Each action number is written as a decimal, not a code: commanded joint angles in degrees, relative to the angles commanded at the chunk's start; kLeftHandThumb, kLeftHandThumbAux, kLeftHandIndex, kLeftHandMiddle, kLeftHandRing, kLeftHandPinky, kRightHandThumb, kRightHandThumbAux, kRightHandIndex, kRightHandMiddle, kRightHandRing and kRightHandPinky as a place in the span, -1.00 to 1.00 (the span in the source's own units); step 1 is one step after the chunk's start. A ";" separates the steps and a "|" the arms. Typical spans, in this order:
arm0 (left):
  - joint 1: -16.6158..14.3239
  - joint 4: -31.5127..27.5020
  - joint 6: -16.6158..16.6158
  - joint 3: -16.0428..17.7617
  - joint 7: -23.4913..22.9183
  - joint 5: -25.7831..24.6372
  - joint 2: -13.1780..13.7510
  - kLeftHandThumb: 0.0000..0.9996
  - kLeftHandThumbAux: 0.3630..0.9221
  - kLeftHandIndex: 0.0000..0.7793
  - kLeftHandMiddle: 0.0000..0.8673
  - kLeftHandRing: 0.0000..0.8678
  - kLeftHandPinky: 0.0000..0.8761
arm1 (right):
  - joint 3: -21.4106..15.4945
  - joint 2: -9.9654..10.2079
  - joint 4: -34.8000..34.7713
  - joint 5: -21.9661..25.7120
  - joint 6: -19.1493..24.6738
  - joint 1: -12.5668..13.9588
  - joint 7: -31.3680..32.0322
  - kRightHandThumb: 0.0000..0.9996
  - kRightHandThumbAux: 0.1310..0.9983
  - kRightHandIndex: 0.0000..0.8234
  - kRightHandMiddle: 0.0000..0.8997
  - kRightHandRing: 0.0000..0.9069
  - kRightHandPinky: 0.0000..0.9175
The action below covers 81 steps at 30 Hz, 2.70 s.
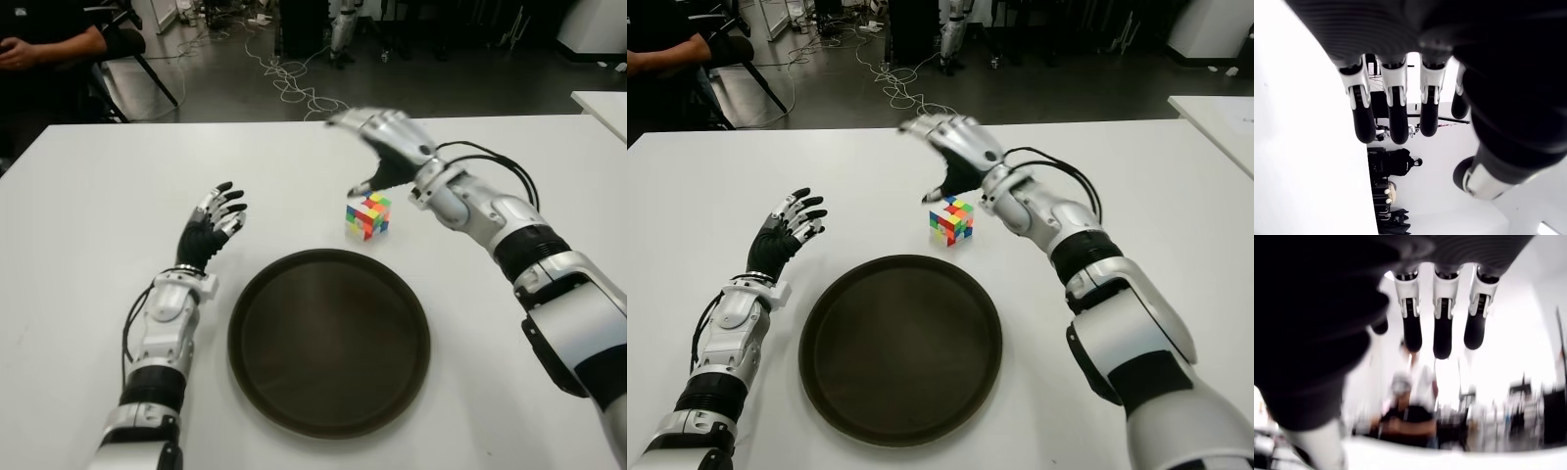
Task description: Pick up the Rubik's Cube and put it in the plate
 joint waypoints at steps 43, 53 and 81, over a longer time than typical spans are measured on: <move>0.10 -0.41 -0.08 -0.16 0.08 0.01 -0.13 -0.27 0.28 -0.64 -0.50 -0.50 -0.36 | 0.13 -0.31 -5.36 -0.29 6.94 2.16 7.96 -1.00 0.56 -0.64 -0.54 -0.49 -0.45; 0.16 -0.83 0.14 -0.29 0.32 0.23 -0.21 -0.29 0.27 -0.64 -0.50 -0.49 -0.36 | 0.74 0.25 -1.12 -0.31 7.00 0.81 7.03 -1.00 0.57 -0.64 -0.55 -0.48 -0.43; 0.22 -1.22 0.37 -1.02 1.27 1.53 0.10 -0.34 0.28 -0.65 -0.51 -0.49 -0.35 | 2.76 2.45 8.79 -0.73 7.49 -2.02 4.17 -1.00 0.53 -0.63 -0.56 -0.49 -0.46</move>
